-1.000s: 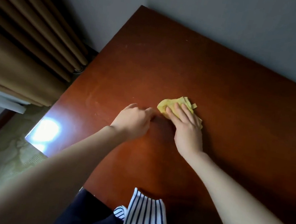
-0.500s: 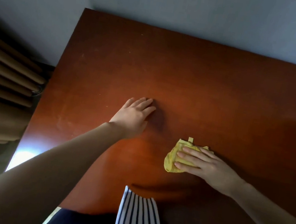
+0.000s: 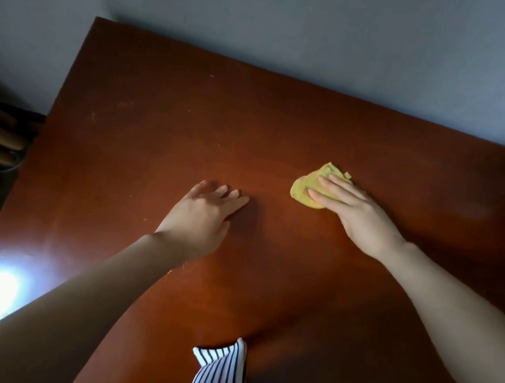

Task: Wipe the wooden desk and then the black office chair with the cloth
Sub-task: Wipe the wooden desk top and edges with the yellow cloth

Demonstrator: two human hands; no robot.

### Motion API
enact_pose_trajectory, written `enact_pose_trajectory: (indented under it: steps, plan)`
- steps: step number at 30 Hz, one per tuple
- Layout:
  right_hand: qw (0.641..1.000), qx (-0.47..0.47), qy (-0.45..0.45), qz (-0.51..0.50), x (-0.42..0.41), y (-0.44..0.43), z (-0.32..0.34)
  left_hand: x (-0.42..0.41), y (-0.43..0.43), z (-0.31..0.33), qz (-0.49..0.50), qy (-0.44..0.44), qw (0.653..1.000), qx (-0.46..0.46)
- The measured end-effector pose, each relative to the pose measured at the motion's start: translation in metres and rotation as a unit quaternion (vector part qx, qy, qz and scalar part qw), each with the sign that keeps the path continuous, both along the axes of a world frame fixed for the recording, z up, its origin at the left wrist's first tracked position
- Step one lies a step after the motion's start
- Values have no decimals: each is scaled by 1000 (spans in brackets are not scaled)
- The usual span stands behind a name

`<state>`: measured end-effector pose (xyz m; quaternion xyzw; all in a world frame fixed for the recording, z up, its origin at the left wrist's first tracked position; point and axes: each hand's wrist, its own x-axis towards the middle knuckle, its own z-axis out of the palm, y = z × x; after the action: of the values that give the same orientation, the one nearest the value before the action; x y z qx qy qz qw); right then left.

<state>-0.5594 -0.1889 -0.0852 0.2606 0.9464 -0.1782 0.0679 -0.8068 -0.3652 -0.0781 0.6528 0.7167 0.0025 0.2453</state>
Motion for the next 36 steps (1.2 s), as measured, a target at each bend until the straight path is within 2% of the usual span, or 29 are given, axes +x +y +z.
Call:
enact_pose_trajectory:
  steps: [10,13,17,21,26,30,36]
  plan:
    - [989,44,27,-141,-166,70,-19,-3,10,4,10,22,1000,-5]
    - [991,48,34,-121,-203,61,-23,-3,10,5,0,34,999,-2]
    - [998,27,54,-21,-221,32,-24,-2,9,5,-11,40,999,-14]
    - [995,3,81,65,-201,-1,-26,-2,9,6,-13,36,999,-34]
    - [992,-17,76,99,-148,-17,-28,-6,11,11,-27,47,996,-71]
    - [995,2,90,33,-87,-19,-26,-7,16,16,-38,70,991,-107]
    - [986,56,99,-122,-16,0,-25,-3,17,20,-28,67,989,-130]
